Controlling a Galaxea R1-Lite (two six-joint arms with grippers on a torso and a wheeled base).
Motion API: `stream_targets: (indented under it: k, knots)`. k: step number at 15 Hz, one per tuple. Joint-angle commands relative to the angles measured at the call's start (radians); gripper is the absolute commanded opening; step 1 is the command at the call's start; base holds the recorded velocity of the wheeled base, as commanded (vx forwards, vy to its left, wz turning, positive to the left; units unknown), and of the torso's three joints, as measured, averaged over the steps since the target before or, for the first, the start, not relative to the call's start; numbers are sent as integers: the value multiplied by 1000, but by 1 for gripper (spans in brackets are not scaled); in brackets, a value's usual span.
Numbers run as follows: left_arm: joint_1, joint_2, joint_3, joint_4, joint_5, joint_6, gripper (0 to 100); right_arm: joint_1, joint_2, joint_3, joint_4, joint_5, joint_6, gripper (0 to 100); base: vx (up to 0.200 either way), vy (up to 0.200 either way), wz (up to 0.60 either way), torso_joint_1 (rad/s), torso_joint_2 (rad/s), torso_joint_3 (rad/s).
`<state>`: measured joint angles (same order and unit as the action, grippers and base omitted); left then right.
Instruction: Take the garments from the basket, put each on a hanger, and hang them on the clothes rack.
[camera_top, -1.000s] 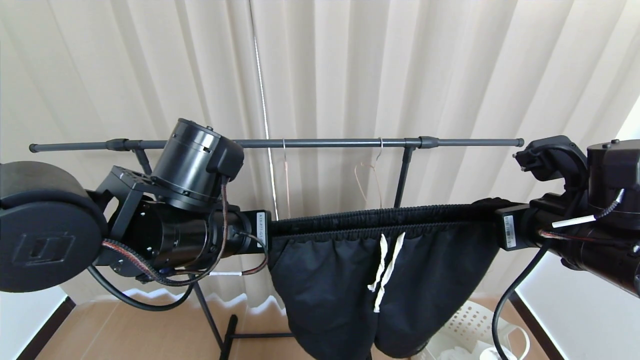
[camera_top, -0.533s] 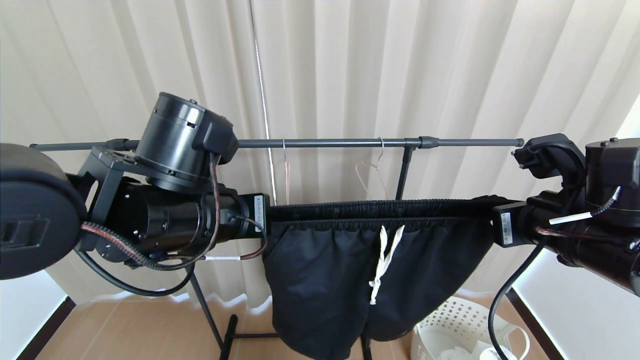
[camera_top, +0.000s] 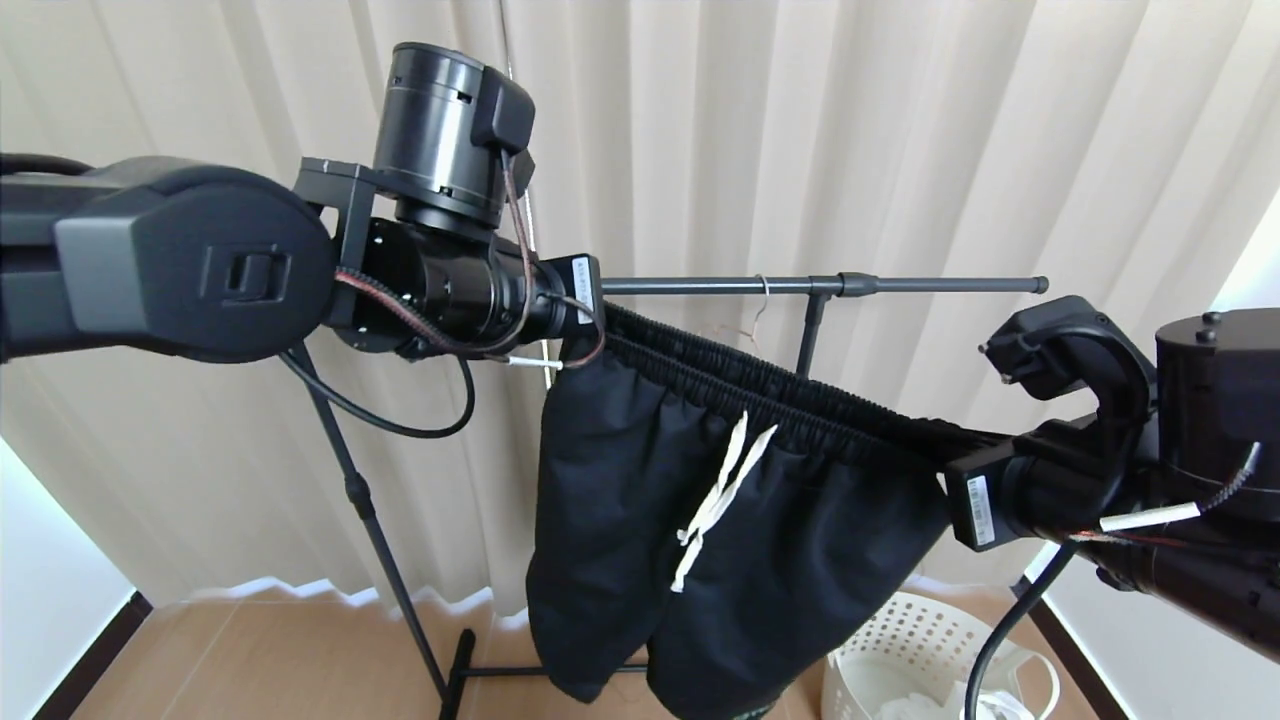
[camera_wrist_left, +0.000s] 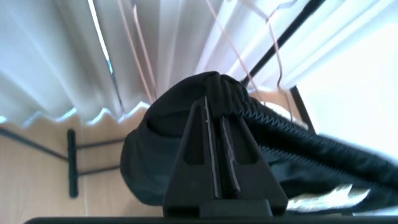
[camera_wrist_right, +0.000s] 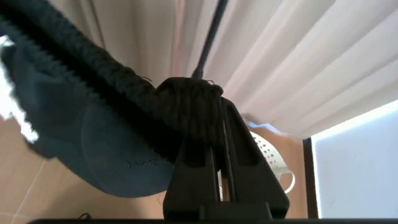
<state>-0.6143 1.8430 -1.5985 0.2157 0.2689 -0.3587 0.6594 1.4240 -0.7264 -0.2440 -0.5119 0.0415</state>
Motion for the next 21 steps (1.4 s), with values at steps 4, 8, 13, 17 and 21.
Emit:
stream_targets:
  k: [4, 8, 13, 17, 21]
  knots:
    - [19, 165, -242, -6, -57, -2, 0, 232, 10, 39, 0, 4, 35, 0, 0, 0, 0, 0, 0, 0]
    - [19, 200, -320, -9, -119, -6, 0, 324, 102, 10, -14, 10, 164, 0, 0, 0, 0, 0, 0, 0]
    - [13, 260, -401, -3, -126, -3, 0, 379, 118, -71, -14, 115, 356, 0, 0, 0, 0, 0, 0, 0]
    - [14, 256, -401, -1, -126, -3, 0, 379, 116, -76, -14, 116, 374, 0, 0, 0, 0, 0, 0, 0]
    - [19, 222, -401, 63, -125, 0, 0, 371, 122, -65, 3, 104, 359, 0, 0, 0, 0, 0, 0, 0]
